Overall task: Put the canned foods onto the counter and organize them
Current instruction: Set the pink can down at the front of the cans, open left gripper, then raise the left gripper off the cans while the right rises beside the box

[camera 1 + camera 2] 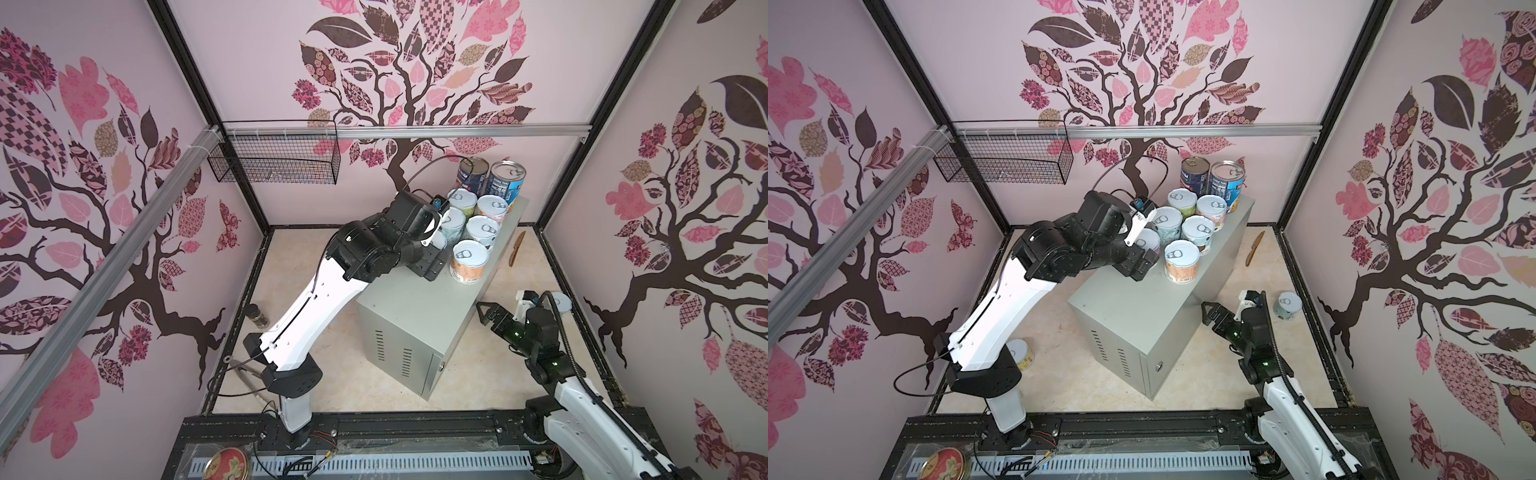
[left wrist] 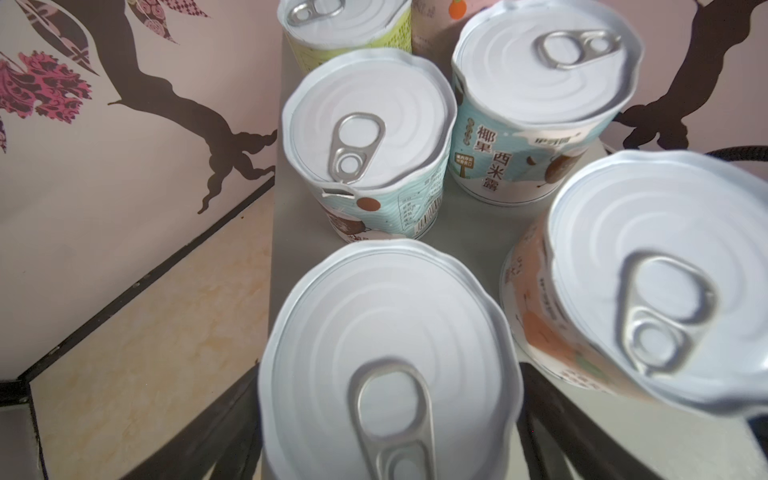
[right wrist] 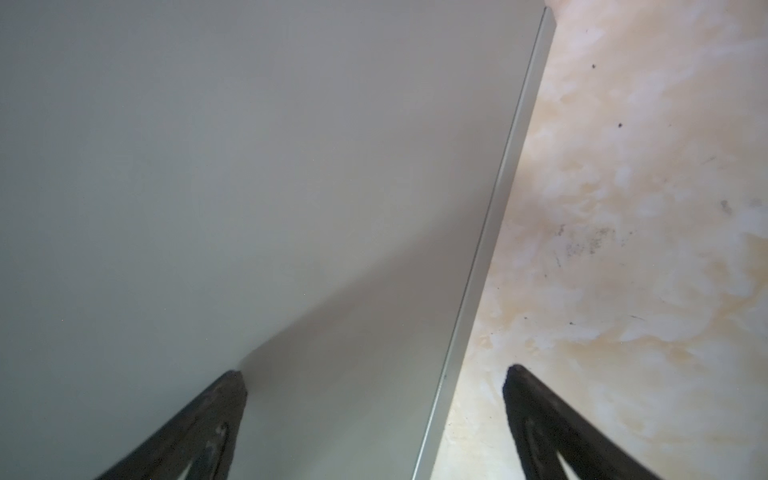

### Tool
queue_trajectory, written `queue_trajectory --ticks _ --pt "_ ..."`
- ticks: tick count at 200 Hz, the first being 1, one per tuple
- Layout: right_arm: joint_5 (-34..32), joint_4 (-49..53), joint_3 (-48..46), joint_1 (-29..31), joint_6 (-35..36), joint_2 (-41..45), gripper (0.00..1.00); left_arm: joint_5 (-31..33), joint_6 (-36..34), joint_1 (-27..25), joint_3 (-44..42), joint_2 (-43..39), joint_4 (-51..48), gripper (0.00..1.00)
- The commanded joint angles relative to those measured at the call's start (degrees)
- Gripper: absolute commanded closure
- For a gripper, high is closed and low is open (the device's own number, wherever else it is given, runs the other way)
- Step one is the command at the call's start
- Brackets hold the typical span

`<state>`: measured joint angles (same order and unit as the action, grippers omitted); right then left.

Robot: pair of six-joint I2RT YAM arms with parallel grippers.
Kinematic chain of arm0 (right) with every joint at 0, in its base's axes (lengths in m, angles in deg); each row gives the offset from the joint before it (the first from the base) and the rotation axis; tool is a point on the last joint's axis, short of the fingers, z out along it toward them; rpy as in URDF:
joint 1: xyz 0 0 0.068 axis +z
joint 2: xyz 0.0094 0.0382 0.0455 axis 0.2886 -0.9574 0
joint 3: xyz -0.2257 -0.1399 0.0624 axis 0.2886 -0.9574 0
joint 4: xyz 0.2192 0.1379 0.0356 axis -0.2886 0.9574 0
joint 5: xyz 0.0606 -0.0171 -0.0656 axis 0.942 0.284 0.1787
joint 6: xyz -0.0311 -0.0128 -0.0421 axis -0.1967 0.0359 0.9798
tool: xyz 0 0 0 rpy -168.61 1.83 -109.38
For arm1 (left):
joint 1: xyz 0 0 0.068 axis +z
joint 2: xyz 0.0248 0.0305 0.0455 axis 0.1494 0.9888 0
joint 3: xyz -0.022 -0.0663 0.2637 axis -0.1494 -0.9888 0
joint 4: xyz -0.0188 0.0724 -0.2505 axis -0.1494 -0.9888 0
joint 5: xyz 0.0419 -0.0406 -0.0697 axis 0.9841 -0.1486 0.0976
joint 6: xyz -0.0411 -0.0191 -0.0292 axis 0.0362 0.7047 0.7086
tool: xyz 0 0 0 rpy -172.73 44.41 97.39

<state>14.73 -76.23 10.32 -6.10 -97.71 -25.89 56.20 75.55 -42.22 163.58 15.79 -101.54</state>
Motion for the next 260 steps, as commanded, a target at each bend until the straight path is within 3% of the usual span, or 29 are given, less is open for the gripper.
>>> queue_trajectory --ticks 1,41,77,93,117,207,229,260 --pt "-6.0 7.5 4.4 0.0 -1.0 3.9 0.0 -1.4 -0.3 0.2 0.0 -7.1 3.7 0.07" --pt "-13.0 17.4 11.0 0.0 0.4 11.8 0.0 -3.7 1.4 0.2 -12.6 -20.3 11.7 0.11" --pt "-22.6 26.6 22.5 0.0 9.1 13.9 0.0 4.1 1.1 0.3 -28.3 -28.7 18.0 0.35" --pt "-22.7 27.4 26.3 0.0 10.6 14.1 0.0 5.1 1.7 1.4 -34.4 -30.8 21.1 0.42" --pt "-17.2 28.7 31.3 0.0 13.6 11.4 0.0 2.8 3.7 4.1 -40.7 -32.9 26.2 0.49" --pt "-13.3 42.7 51.9 1.0 27.7 0.3 0.0 1.9 4.1 6.1 -43.7 -29.5 33.1 0.54" --pt "-11.4 46.3 55.7 2.0 28.8 -3.0 0.0 2.5 3.9 6.2 -43.8 -28.2 33.5 0.54" --pt "-14.8 47.1 55.9 7.4 27.7 -5.1 0.0 2.7 4.0 6.2 -45.0 -27.8 35.1 0.54"
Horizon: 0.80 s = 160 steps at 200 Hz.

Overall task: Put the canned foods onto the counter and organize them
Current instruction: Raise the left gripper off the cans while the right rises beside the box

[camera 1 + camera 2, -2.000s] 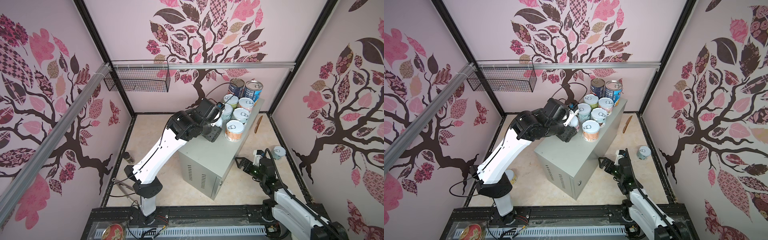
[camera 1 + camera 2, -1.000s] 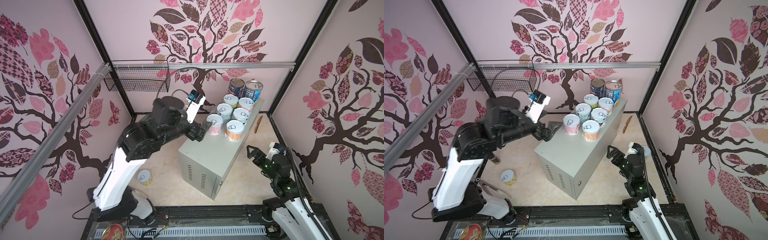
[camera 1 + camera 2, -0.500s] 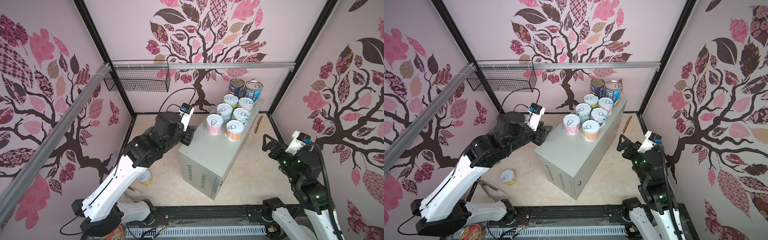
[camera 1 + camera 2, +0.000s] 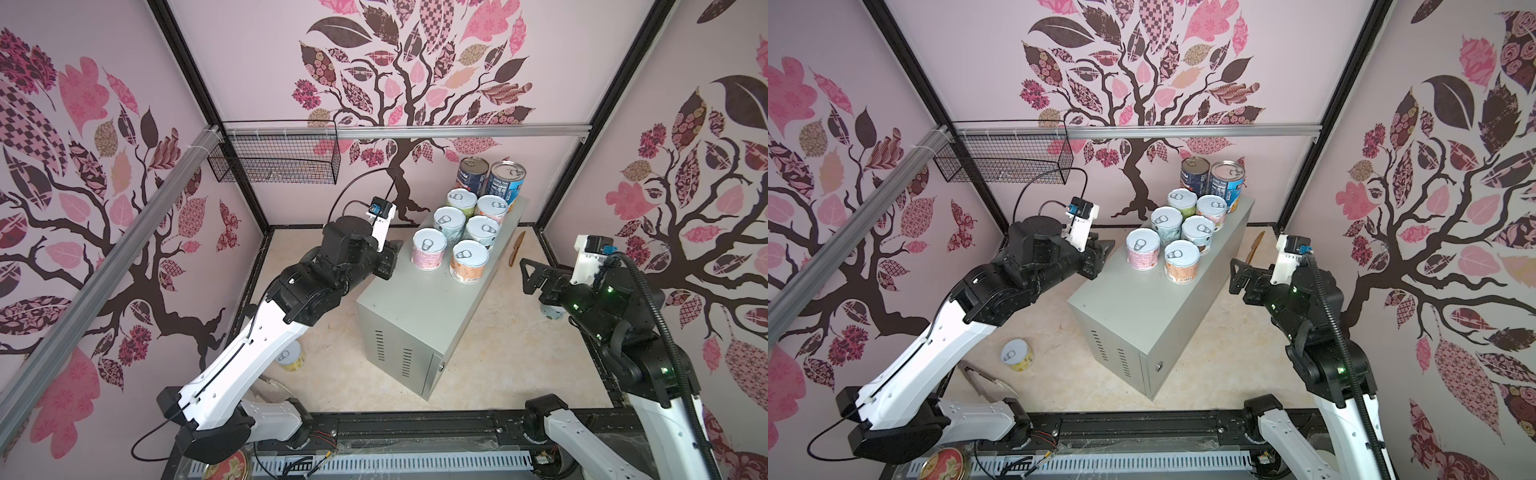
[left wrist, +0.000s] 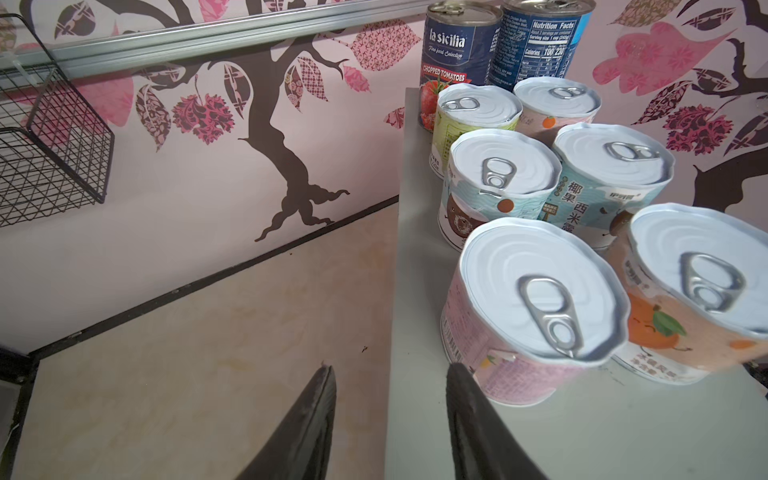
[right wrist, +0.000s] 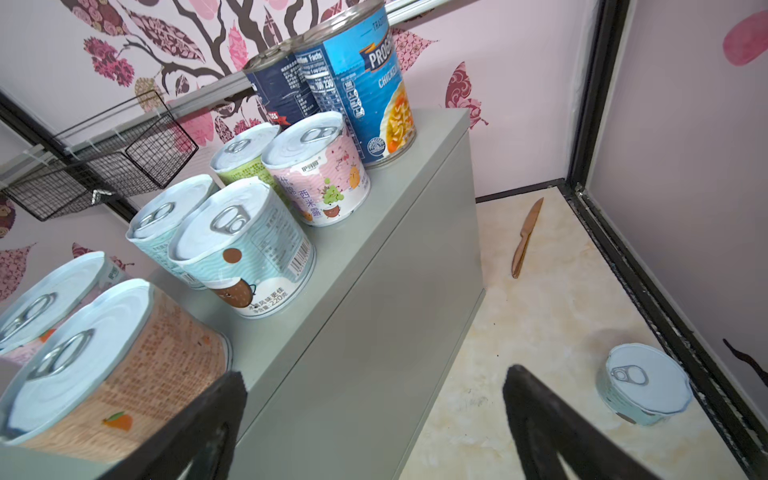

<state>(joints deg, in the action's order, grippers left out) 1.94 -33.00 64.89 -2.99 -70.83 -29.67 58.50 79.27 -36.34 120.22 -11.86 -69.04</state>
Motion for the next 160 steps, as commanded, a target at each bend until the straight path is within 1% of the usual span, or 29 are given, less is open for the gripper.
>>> queue_trajectory --ticks 1,11,19,41,48,53,113,160 --pt "-2.4 3.8 1.3 4.8 0.8 -1.4 0.0 0.4 0.3 0.3 -1.7 -0.2 2.6 0.54" --pt "-6.9 3.7 1.5 9.9 0.2 -1.9 0.0 0.8 0.2 0.3 -1.9 0.0 2.9 0.54" --pt "-12.0 3.8 1.9 15.4 -0.2 -2.6 0.0 0.8 0.1 0.3 -2.2 0.2 3.2 0.54" --pt "-29.7 4.7 3.1 32.7 -0.9 -5.0 0.0 0.4 0.2 0.4 -1.9 1.0 3.3 0.54" --pt "-33.7 5.1 3.4 36.6 -1.5 -5.9 0.0 0.4 0.3 0.4 -1.9 1.2 3.5 0.54" --pt "-35.4 4.9 3.5 38.3 -1.6 -6.4 0.0 0.5 0.3 0.4 -1.8 1.3 3.5 0.54" --pt "-35.9 2.7 3.4 38.8 -0.5 -7.8 0.0 0.7 -0.4 0.4 -0.9 2.6 3.6 0.54" --pt "-34.6 5.2 5.6 38.8 -0.6 -6.6 0.0 1.6 1.2 2.1 0.1 4.5 2.9 0.54"
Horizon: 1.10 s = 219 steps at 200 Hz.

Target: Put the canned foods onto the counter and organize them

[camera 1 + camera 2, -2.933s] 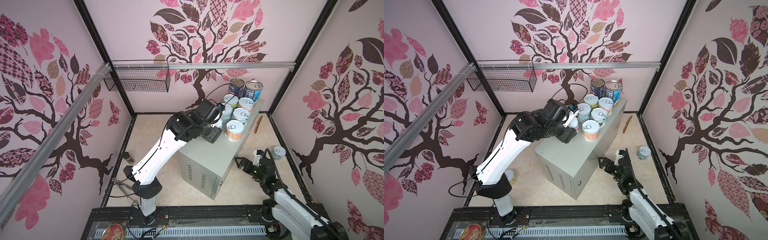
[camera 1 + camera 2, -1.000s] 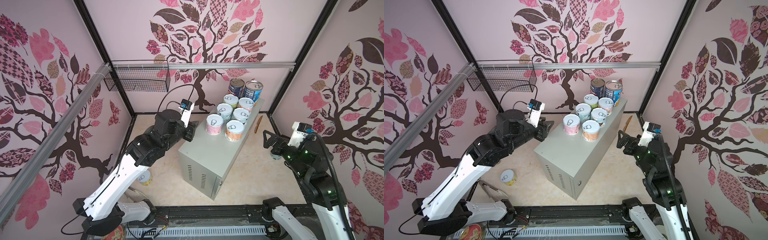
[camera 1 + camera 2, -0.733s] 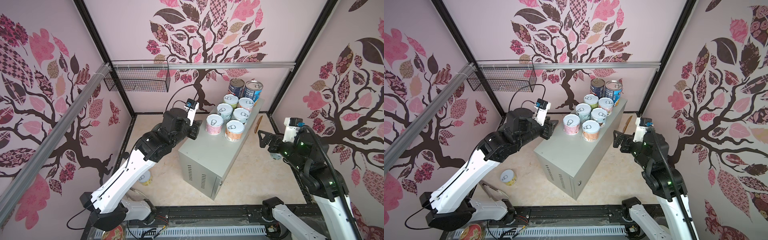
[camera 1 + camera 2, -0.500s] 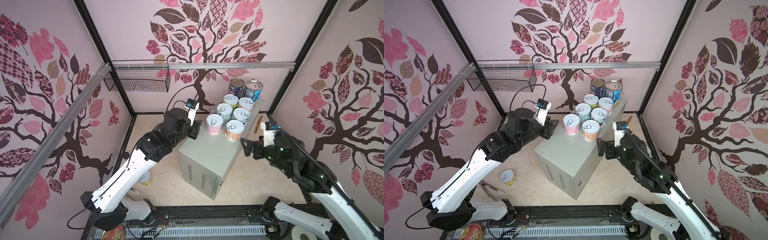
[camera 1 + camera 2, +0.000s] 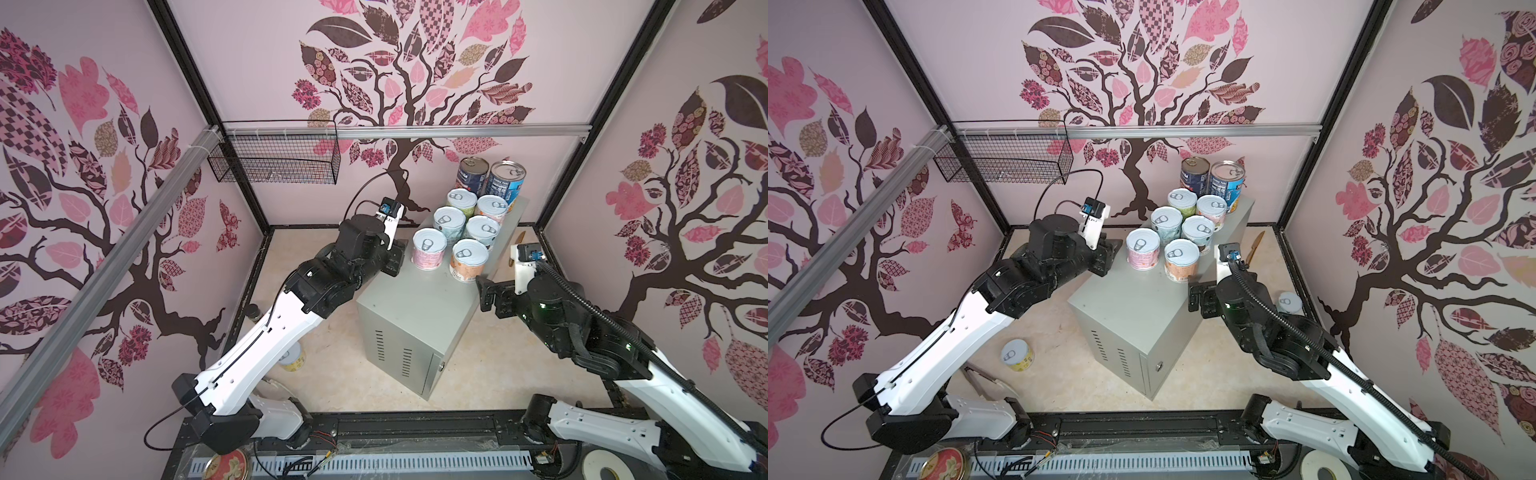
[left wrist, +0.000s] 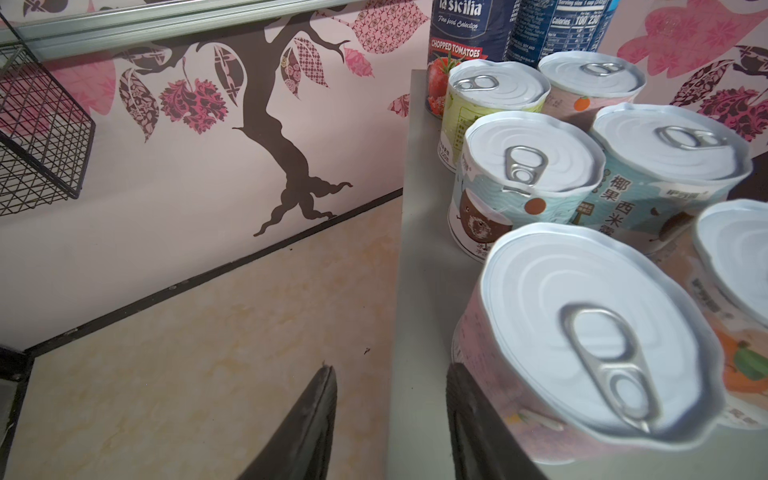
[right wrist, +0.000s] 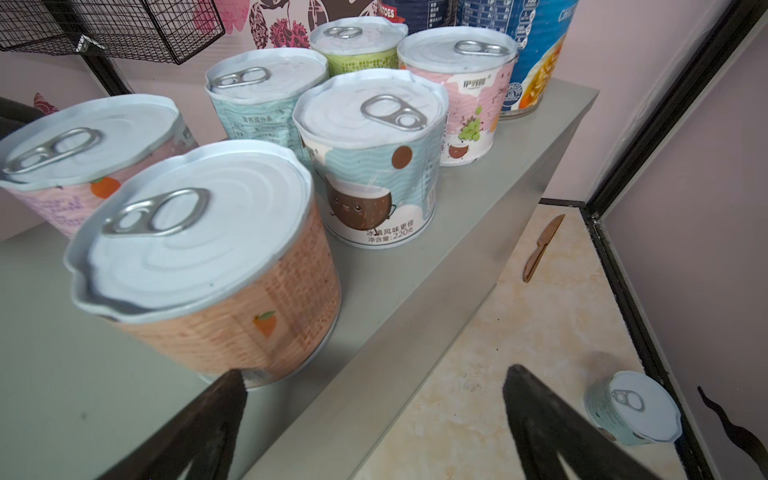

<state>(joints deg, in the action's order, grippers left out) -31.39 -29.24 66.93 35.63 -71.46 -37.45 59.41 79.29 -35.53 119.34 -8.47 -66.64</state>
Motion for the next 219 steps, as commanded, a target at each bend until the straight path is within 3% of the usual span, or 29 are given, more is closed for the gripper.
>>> queue_trajectory --ticks 1,106,219 --pt "-1.2 1.6 3.6 0.2 0.0 1.2 0.0 0.6 1.2 1.4 1.0 1.2 0.4 0.54" --pt "-4.7 -0.9 3.6 0.1 2.9 -0.6 0.0 -2.6 1.5 2.3 3.2 5.0 1.9 0.54" --pt "-2.9 -4.2 3.4 -0.4 4.3 -3.7 0.0 -5.0 2.4 2.4 4.8 7.8 2.7 0.55"
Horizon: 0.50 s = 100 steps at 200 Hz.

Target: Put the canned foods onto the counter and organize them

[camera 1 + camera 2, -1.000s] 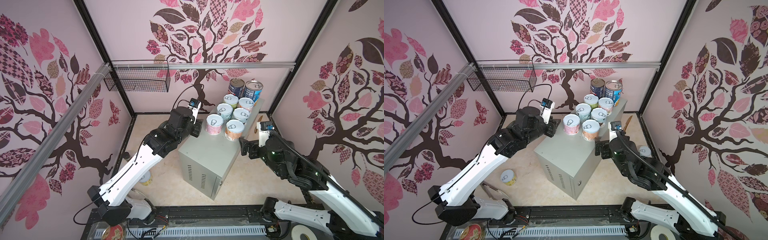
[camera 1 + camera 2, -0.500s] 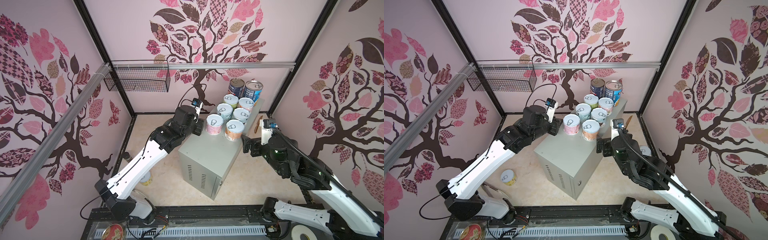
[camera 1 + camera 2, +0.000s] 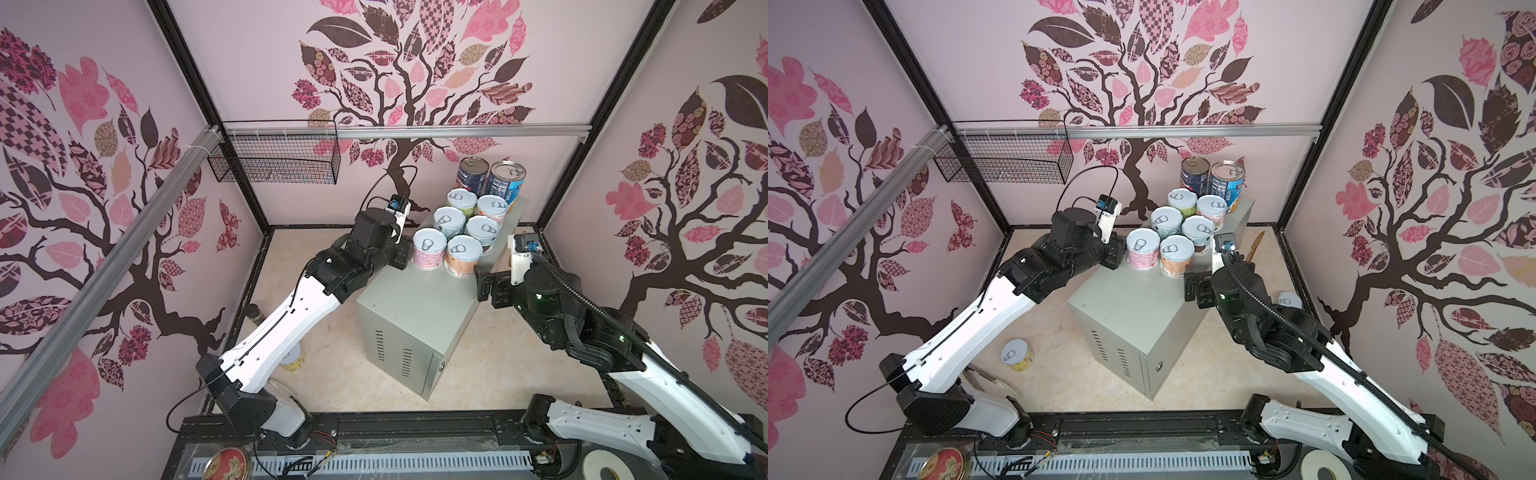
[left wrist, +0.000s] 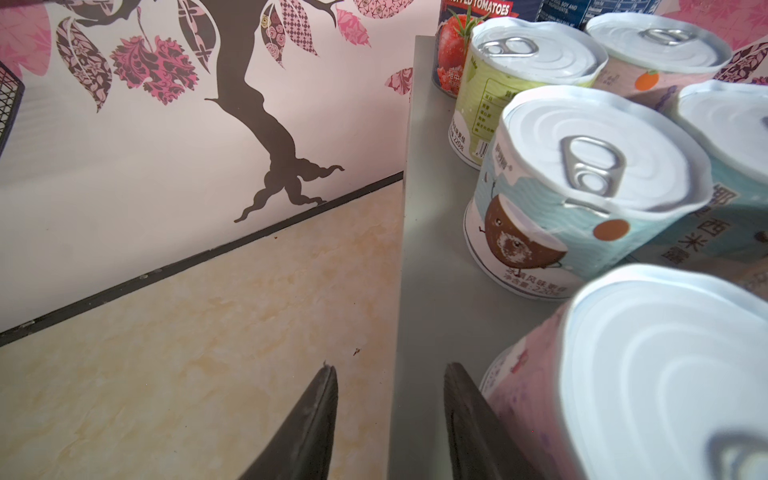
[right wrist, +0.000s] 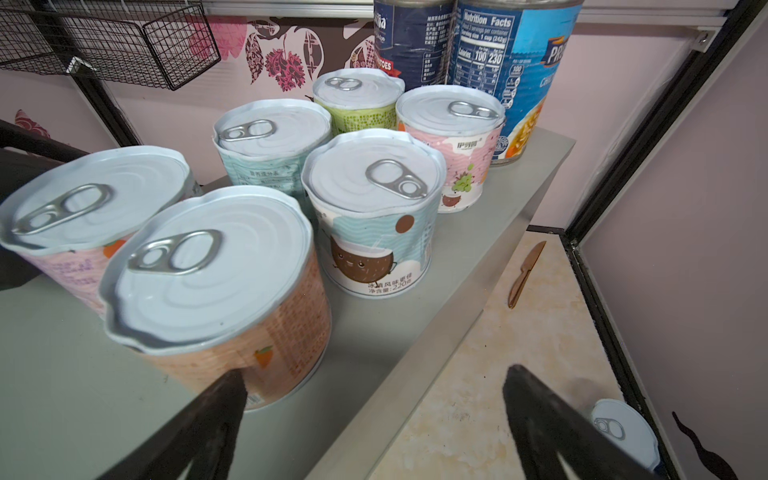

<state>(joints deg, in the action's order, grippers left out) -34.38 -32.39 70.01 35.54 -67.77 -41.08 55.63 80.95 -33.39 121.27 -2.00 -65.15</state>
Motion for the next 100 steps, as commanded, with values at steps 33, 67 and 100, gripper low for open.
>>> queue_trajectory --ticks 33,67,100 --pt "0.2 0.0 0.6 -0.4 0.6 0.8 0.0 -2.1 1.3 0.2 3.6 2.4 1.2 0.55" --pt "0.3 1.4 0.9 -0.3 0.5 2.0 0.0 -2.1 1.7 0.2 4.1 3.1 1.3 0.55" --pt "0.7 2.3 0.9 -0.3 0.4 3.0 0.0 -0.9 2.0 0.2 5.2 4.3 0.5 0.55"
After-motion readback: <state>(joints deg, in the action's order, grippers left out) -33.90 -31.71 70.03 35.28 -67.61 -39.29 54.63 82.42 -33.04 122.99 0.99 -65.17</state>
